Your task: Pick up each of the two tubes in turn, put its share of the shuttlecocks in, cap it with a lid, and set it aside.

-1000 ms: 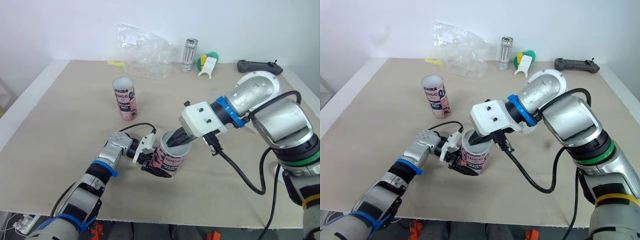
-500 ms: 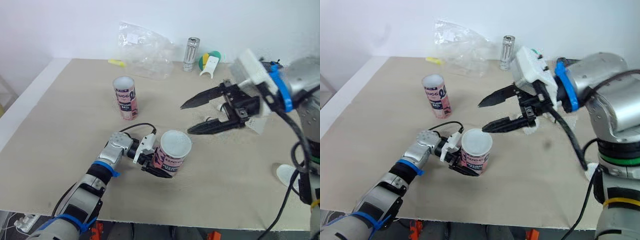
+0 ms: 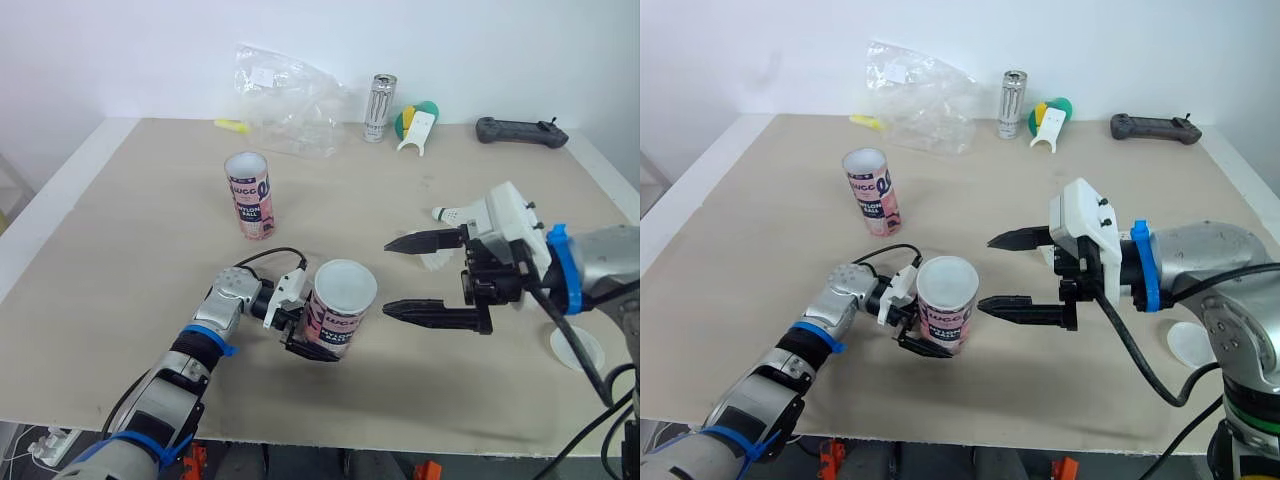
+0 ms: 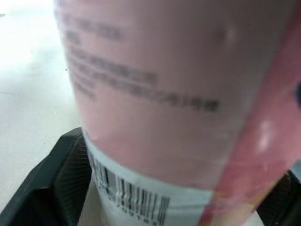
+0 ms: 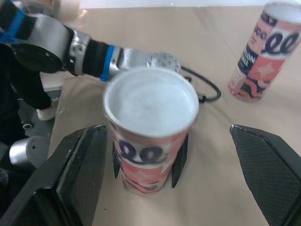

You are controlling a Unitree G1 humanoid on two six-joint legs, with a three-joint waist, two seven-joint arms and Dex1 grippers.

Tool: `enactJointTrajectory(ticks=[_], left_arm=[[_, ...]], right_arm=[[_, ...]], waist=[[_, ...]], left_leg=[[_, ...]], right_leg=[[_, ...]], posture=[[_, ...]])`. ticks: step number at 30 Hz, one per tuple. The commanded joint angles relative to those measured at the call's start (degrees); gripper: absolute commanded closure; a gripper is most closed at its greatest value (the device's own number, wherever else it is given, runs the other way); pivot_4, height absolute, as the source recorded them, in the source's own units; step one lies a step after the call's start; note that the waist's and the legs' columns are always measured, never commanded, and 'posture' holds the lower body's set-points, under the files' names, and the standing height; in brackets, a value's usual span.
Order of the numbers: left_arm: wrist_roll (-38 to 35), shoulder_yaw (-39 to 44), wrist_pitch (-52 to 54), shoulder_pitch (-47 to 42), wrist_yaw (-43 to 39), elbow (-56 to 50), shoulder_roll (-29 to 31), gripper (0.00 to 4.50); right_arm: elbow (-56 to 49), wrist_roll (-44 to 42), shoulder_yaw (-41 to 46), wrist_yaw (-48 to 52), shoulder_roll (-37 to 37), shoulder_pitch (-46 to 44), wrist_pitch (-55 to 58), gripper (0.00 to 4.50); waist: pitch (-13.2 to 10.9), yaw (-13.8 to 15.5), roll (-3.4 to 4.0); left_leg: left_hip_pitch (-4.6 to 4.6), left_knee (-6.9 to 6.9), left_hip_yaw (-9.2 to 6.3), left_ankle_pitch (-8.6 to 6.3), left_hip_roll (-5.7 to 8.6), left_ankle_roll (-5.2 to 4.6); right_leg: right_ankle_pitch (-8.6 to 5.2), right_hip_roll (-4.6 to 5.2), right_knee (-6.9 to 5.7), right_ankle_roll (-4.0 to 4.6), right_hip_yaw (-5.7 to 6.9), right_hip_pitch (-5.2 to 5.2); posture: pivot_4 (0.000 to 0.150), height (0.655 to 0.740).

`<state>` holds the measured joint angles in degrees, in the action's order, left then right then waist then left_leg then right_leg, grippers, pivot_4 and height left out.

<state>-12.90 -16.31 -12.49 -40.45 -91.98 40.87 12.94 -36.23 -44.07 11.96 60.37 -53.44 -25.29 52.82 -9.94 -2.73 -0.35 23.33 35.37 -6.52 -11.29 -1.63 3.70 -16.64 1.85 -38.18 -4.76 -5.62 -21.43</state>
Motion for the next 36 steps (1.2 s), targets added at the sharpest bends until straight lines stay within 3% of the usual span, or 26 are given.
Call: enactJointTrajectory(ticks=[1,8,11,19,26,36], left_arm=[[-1.49,0.61,-1.26,0.66,-0.51,-0.09,2.77,0.06],[-4.94,3.50,-0.21,0.77,-0.52,-1.66,9.98,0.06],[-8.18,3.56,2.52,2.64,-0.52,-6.91,14.52,0.06],[-25.71,15.37,31.06,7.48,4.29,-34.57,24.32,0.06],[-29.92,18.62,38.63,14.70,0.11,-47.43,34.67,0.06],[-34.02,23.58,41.74,16.38,3.60,-51.30,35.54,0.06]], right_arm=[[-1.75,-0.58,1.65,-1.68,-0.59,0.18,-2.21,0.00],[-2.13,-0.79,2.16,-1.70,-2.28,4.52,-4.65,0.00],[-1.58,0.76,0.76,-1.84,-2.63,6.81,-6.65,0.00],[4.33,13.75,-10.26,-2.04,-0.41,14.49,-18.23,0.00],[6.99,16.80,-16.42,-2.83,5.50,14.28,-21.92,0.00],[10.94,19.39,-21.62,-4.46,13.71,11.22,-24.45,0.00]], waist=[[-0.03,-0.07,0.01],[-0.22,-0.02,-0.14],[-0.29,0.01,-0.19],[-0.75,0.03,-0.57],[-0.90,-0.11,-0.45],[-1.00,0.07,-0.56]], left_leg=[[0.00,0.00,0.00,0.00,0.00,0.00],[0.03,-0.02,-0.01,0.00,-0.04,0.00],[0.05,-0.06,-0.02,0.00,-0.05,0.00],[0.09,-0.07,-0.04,-0.01,-0.12,0.01],[0.03,-0.10,0.01,-0.03,-0.14,0.03],[0.06,-0.08,0.00,-0.01,-0.17,0.06]], right_leg=[[0.00,0.00,0.00,0.00,0.00,-0.01],[-0.01,-0.04,0.02,0.02,0.00,-0.04],[-0.05,-0.04,0.02,0.05,0.01,-0.06],[-0.10,-0.02,0.00,0.08,0.10,-0.09],[-0.15,-0.04,-0.01,0.13,0.06,-0.09],[-0.11,-0.06,0.00,0.16,0.09,-0.10]], posture=[[0.150,0.7400],[0.150,0.7400],[0.150,0.7400],[0.150,0.7400],[0.150,0.7400],[0.150,0.7400]])
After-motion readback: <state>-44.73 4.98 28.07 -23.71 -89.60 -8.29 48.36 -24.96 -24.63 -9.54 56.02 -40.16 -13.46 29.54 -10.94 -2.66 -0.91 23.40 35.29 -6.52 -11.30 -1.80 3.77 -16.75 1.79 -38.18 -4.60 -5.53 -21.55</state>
